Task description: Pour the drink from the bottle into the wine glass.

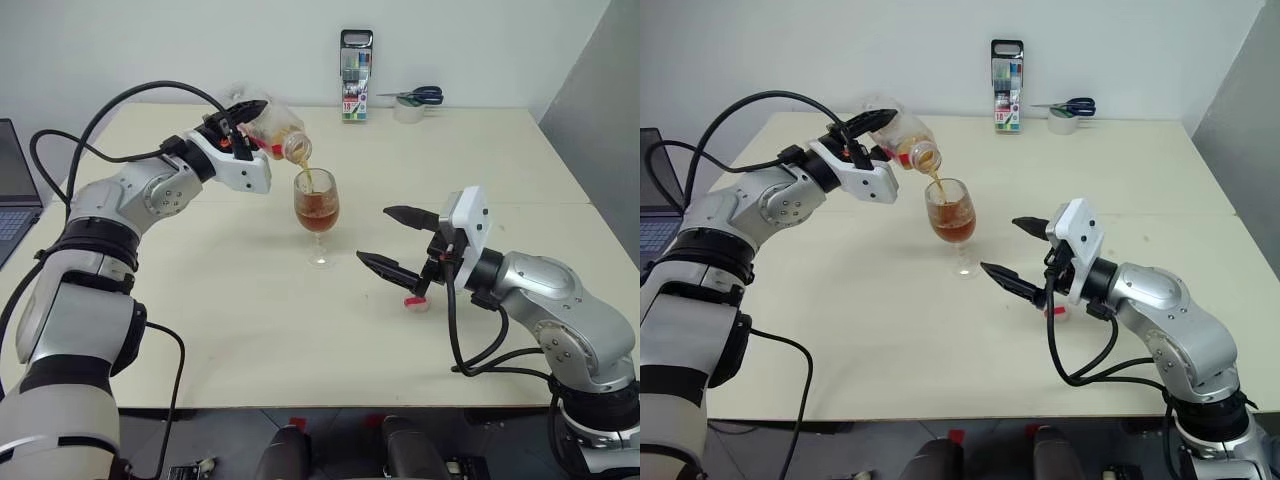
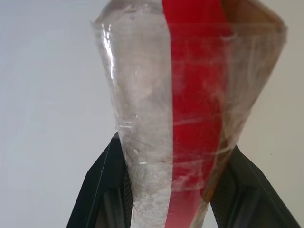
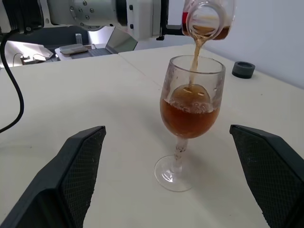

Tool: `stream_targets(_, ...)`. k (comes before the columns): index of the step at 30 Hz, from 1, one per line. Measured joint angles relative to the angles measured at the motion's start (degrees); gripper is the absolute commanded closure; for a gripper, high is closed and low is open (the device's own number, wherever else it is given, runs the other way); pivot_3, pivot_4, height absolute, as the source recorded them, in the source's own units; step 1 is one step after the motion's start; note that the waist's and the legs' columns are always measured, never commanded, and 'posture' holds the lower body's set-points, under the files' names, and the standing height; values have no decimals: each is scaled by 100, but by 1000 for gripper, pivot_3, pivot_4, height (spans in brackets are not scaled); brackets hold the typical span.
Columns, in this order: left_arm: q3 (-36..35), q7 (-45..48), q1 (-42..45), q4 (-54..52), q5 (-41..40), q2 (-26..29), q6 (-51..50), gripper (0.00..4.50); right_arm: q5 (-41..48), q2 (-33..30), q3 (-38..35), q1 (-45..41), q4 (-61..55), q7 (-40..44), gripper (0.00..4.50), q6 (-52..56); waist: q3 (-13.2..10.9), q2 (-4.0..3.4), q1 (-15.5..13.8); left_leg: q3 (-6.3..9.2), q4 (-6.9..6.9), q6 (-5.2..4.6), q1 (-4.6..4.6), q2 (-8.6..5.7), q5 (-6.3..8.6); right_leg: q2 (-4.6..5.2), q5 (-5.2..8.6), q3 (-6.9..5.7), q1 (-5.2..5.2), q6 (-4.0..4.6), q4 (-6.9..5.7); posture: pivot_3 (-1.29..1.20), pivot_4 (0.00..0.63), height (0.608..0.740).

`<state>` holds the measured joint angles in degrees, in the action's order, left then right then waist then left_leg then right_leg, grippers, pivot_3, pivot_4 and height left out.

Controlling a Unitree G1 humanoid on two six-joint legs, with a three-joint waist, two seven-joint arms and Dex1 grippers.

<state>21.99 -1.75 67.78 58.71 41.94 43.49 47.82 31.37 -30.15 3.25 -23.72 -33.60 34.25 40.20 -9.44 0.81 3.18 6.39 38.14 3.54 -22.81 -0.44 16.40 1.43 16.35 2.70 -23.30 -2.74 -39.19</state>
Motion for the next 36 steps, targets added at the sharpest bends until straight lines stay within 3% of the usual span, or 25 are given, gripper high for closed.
stream_targets(7, -233, 735, -236, -165, -681, -124, -234, 2819, -134, 8, 61, 15, 0, 50, 0, -140, 0, 0, 6, 1, 1, 0, 1, 1, 0, 1, 0, 0, 0, 0, -4, 0, 150, 740)
stream_targets(13, -773, 1828, -724, -797, -1891, -469, -992, 2819, -272, 84, 113, 3, 30, 64, 0, -351, 0, 0, 7, 3, 8, 1, 1, 1, 0, 2, 0, -1, 0, 0, -13, 0, 150, 740)
stream_targets(19, -1695, 2868, -1599, -2395, -3598, -984, -3160, 2820, -325, 229, 249, -71, 137, 71, 0, -449, 0, 0, 29, 6, 21, 1, 4, 4, 0, 1, 0, -2, -1, 0, -34, 0, 150, 740)
stream_targets(27, -3015, 2740, -3274, -4285, -5086, -1207, -6318, 2827, -156, 193, 522, -502, 161, 226, 0, 102, 1, 0, 153, 17, 34, 0, 12, 5, 0, -1, 0, -5, 0, 0, -61, 0, 150, 740)
stream_targets(32, -3557, 2601, -3943, -4703, -5582, -1324, -7105, 2827, -101, 153, 739, -728, 278, 394, 0, 296, 1, 1, 109, 22, 55, -1, 6, 4, 1, 0, 0, -11, 3, 0, -65, 0, 150, 740)
stream_targets(36, -3702, 2639, -4238, -4769, -5734, -1351, -7092, 2827, -176, 183, 939, -867, 476, 496, 0, 275, 2, 1, 26, 16, 59, -1, 7, 2, 1, 3, 0, -6, 4, 1, -64, 0, 150, 740)
